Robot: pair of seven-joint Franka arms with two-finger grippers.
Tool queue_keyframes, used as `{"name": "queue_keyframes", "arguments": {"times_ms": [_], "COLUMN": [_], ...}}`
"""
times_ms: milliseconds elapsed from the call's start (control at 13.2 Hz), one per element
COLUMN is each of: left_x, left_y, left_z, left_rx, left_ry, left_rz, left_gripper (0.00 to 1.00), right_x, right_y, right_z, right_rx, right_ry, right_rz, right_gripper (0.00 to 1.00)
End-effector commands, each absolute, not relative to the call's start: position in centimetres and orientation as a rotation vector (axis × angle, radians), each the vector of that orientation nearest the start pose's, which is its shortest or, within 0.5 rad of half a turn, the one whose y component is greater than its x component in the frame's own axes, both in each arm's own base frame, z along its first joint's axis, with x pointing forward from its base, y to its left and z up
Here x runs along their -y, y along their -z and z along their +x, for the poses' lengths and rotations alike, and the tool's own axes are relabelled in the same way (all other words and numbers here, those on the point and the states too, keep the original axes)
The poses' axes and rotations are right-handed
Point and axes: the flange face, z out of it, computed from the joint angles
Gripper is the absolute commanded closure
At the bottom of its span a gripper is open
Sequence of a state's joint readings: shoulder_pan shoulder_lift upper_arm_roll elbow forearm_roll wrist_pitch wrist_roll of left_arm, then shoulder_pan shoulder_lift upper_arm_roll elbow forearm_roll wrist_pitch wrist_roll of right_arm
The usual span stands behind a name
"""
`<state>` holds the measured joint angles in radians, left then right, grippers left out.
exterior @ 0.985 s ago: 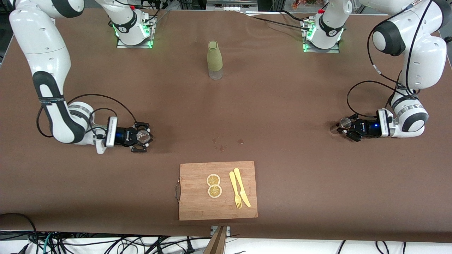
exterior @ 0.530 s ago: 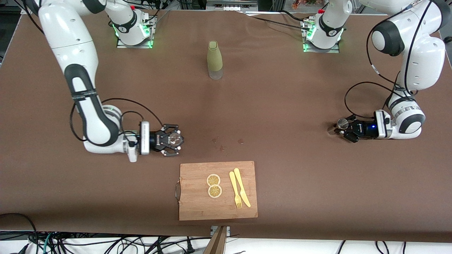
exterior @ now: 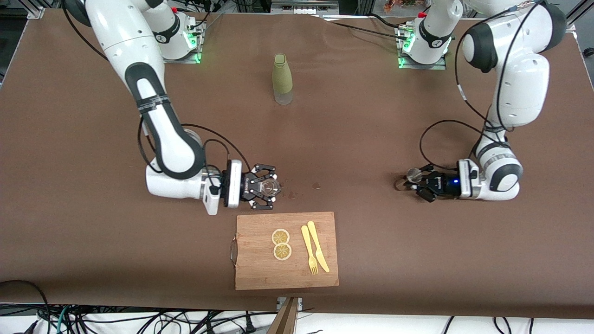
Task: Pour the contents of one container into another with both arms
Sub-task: 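Lift the glass with the right gripper while the left gripper brings the jigger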
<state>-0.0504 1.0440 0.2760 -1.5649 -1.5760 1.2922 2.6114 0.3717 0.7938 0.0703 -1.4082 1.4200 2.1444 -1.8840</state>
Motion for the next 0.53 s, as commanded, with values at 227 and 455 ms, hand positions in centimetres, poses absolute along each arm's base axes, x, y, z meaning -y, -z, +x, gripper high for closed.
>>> {"name": "queue_keyframes", "arguments": {"times_ms": [227, 455], "left_x": [12.3, 18.3], "left_y": [-9.4, -9.1], "left_z": [63.6, 63.2], "left_rx": [1.244, 1.23], "left_ry": [-1.151, -1.146], "left_rz": [1.224, 1.249], "left_gripper": [1.0, 1.0], "right_x": [-39.6, -42.0], "right_y": [-29.3, -30.0], "right_z": [65.7, 64.6], "right_rx": [1.372, 1.394], "right_ry": [0.797, 0.762], "right_rz": [-1.706, -1.742], "right_gripper": [1.0, 1.0]}}
